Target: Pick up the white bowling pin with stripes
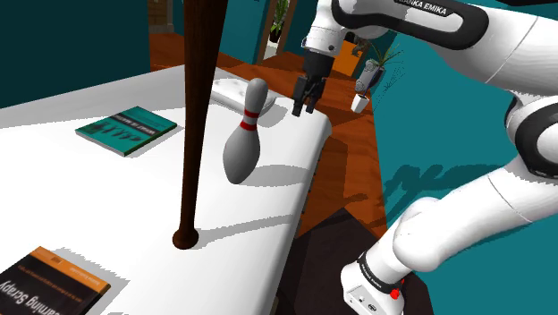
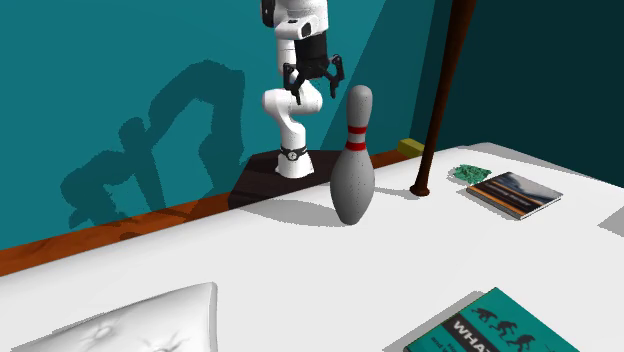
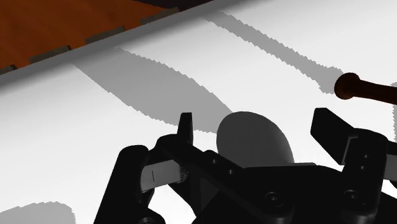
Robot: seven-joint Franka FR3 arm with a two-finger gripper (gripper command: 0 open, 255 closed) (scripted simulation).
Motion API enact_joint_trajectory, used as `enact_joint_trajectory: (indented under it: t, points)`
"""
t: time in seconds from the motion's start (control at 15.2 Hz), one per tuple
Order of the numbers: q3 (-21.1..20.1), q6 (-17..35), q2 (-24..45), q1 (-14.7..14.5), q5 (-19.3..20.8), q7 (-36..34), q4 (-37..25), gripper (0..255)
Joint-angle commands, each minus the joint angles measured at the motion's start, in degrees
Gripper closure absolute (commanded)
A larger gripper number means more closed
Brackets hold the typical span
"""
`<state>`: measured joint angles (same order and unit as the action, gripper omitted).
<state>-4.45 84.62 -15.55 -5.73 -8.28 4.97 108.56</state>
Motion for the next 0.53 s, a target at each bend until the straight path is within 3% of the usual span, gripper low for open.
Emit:
enact_joint_trajectory:
  t: [0.0, 0.46]
  points:
    - [-0.67, -1.35, 3.64, -0.74, -0.03, 0.74, -5.11, 0]
    - [-3.62, -8.86, 19.50, -3.57, 0.88, 2.02, -28.97, 0]
